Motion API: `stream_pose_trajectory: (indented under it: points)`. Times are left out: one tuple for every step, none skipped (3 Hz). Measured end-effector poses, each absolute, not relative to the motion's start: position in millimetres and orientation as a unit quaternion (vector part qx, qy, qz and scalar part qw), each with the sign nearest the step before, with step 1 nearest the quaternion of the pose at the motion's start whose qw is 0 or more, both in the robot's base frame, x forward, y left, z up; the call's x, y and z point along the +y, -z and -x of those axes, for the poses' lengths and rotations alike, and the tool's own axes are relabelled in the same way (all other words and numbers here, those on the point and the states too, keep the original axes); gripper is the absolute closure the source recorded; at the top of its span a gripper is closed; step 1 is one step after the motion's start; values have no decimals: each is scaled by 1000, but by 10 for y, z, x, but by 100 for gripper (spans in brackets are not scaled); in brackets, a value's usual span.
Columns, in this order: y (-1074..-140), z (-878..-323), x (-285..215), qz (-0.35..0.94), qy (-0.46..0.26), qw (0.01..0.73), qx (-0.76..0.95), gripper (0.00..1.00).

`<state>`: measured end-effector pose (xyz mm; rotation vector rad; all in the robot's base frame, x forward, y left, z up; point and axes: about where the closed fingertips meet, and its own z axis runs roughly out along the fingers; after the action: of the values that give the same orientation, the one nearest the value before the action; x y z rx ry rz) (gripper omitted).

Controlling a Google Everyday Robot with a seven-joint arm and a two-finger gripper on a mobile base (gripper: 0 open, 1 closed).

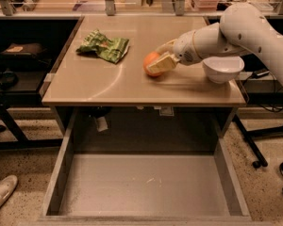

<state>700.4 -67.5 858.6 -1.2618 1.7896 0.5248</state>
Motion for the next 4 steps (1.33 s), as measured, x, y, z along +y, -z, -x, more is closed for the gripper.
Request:
stream_pose_trajectory:
  points:
    - [-8587, -7002, -675, 506, -210, 431, 717, 100]
    - [-8705, -6752, -685, 509, -225, 451, 698, 100]
    - [-9102, -6255, -762, 520, -238, 494, 655, 100]
    - [-9380, -5671, -959, 535, -218, 525, 625, 100]
